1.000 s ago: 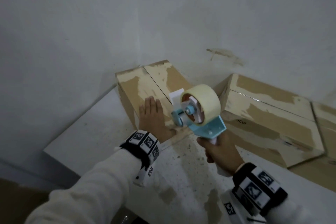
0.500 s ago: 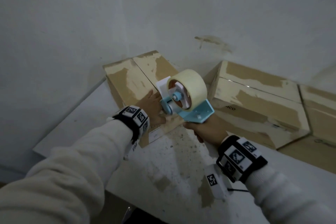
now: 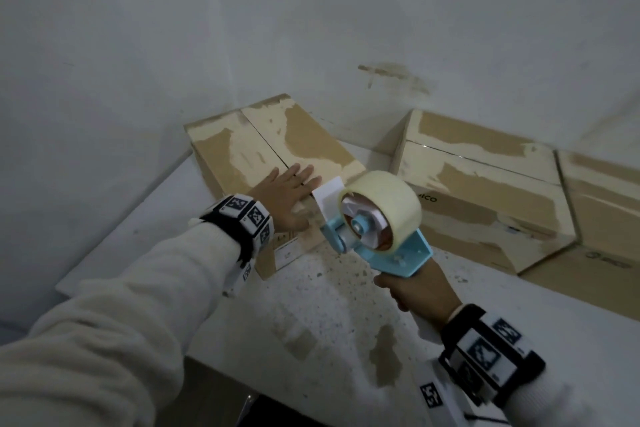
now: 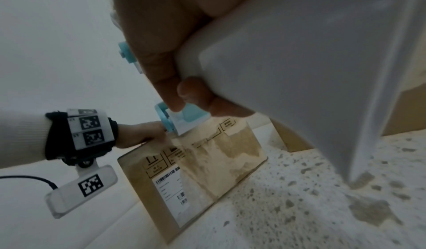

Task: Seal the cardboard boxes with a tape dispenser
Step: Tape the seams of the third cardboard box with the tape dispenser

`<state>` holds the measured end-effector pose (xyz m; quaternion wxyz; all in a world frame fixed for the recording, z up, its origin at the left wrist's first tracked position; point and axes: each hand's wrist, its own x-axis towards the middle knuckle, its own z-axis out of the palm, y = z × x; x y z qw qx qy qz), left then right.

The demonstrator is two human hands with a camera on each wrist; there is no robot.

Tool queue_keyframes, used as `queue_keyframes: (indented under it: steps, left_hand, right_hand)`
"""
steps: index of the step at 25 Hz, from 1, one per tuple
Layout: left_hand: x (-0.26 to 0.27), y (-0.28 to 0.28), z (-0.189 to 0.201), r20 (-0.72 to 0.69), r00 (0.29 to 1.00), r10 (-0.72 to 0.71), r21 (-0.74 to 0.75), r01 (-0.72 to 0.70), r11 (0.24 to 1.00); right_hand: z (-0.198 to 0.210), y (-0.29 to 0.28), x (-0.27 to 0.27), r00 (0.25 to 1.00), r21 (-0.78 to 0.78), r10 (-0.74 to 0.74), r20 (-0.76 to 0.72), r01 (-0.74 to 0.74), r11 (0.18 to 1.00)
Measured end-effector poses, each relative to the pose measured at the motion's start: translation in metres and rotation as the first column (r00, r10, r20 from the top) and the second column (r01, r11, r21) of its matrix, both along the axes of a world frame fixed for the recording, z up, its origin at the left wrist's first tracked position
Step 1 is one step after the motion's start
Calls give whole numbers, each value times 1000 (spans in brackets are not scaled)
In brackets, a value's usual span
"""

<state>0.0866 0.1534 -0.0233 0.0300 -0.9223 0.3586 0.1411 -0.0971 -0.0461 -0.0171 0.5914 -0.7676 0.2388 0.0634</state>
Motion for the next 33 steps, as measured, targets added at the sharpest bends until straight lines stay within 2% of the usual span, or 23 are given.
queue_keyframes:
  steps: [2, 6, 9, 18, 22, 25, 27, 31, 33]
  left_hand:
    - [-6, -7, 2, -43, 996, 83, -34, -84, 996]
    - [-21, -22, -6, 20, 975, 223, -73, -221, 972]
    - [-18, -22, -10, 42, 975, 220, -64, -217, 974]
    - [-16, -21, -8, 64, 977, 205, -58, -201, 978]
    - [-16, -21, -4, -5, 976, 217, -85, -217, 973]
    - [-10, -13, 4, -128, 975, 181, -92, -193, 977]
    - [-9, -9, 4, -112, 979, 169, -90, -179, 980]
    - [-17, -13, -2, -78, 968, 237, -199, -248, 948]
    - [-22, -22, -3, -62, 951, 303, -253, -308, 917]
  right_hand:
    - [-7, 1, 3, 1000, 1, -8, -16, 9, 1000]
    - [-24, 3, 11, 999, -21, 8, -35, -9, 1000]
    - [-36, 3, 20, 998, -95, 64, -6, -64, 993]
    - [-48, 9, 33, 996, -107, 85, -28, -87, 990]
    - [-46, 9, 33, 995, -70, 93, -27, -95, 993]
    - [-46, 8, 34, 998, -26, 56, -35, -57, 998]
    - [-46, 9, 35, 998, -29, 55, -42, -56, 998]
    - [-45, 8, 30, 997, -7, 55, -45, -55, 998]
    - [-40, 1, 23, 1000, 47, 10, -18, -9, 999]
